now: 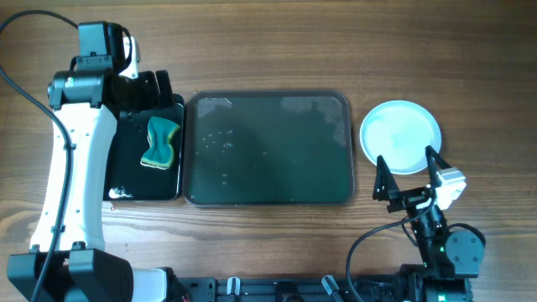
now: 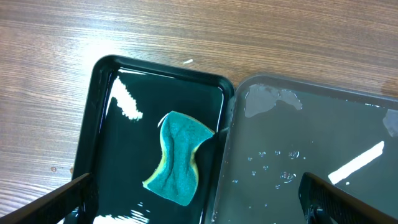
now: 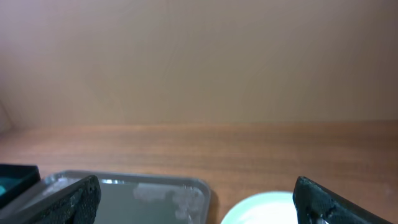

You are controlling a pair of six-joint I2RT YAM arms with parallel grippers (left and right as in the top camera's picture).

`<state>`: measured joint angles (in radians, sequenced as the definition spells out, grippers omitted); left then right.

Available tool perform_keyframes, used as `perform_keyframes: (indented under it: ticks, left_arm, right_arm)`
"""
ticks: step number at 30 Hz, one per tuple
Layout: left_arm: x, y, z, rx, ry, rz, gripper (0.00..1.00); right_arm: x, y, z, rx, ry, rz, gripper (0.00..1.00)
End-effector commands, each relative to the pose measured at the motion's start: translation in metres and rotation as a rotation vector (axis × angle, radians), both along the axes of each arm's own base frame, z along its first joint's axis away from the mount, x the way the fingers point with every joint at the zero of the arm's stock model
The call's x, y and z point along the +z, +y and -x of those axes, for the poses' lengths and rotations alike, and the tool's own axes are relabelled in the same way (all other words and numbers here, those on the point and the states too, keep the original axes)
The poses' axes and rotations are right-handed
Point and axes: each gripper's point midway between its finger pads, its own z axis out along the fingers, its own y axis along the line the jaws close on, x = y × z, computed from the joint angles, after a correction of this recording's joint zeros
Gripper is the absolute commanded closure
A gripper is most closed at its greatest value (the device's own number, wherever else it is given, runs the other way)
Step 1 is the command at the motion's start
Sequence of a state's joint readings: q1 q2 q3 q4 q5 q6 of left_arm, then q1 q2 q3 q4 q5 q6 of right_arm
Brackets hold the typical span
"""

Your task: Clean dirty plates on tray and stack at the side

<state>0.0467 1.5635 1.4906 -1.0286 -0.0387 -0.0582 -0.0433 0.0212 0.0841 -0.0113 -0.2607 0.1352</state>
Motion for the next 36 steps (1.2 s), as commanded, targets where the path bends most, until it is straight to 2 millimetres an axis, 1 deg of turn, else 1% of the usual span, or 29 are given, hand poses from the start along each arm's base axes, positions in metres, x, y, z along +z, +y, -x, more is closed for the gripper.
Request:
perform_keyframes:
  ticks: [1, 3, 6, 31, 33, 36]
  left_arm:
    - [0.0, -0.002, -0.001, 0.005, -0.002, 0.017, 0.0]
    - [0.0, -0.002, -0.001, 0.006, -0.002, 0.017, 0.0]
    - [0.0, -0.002, -0.001, 0.005, -0.002, 0.017, 0.0]
    - [0.0, -0.002, -0.001, 0.005, -0.004, 0.017, 0.0]
    - [0.008, -0.004, 0.001, 0.0, -0.023, 0.016, 0.0]
    - [0.036, -0.015, 0.014, -0.031, -0.102, 0.008, 0.0]
  right_arm:
    - [-0.016, 0.003, -0.002, 0.016, 0.008, 0.033, 0.0]
    - [-0.027, 0.004, -0.004, 0.018, 0.022, 0.031, 0.0]
    - [-0.026, 0.004, -0.003, 0.02, 0.007, 0.081, 0.0]
    - [-0.026, 0.004, -0.003, 0.02, 0.009, 0.078, 0.0]
    - [-0.026, 0.004, -0.003, 0.02, 0.009, 0.078, 0.0]
    - [-0.026, 0.004, -0.003, 0.02, 0.009, 0.078, 0.0]
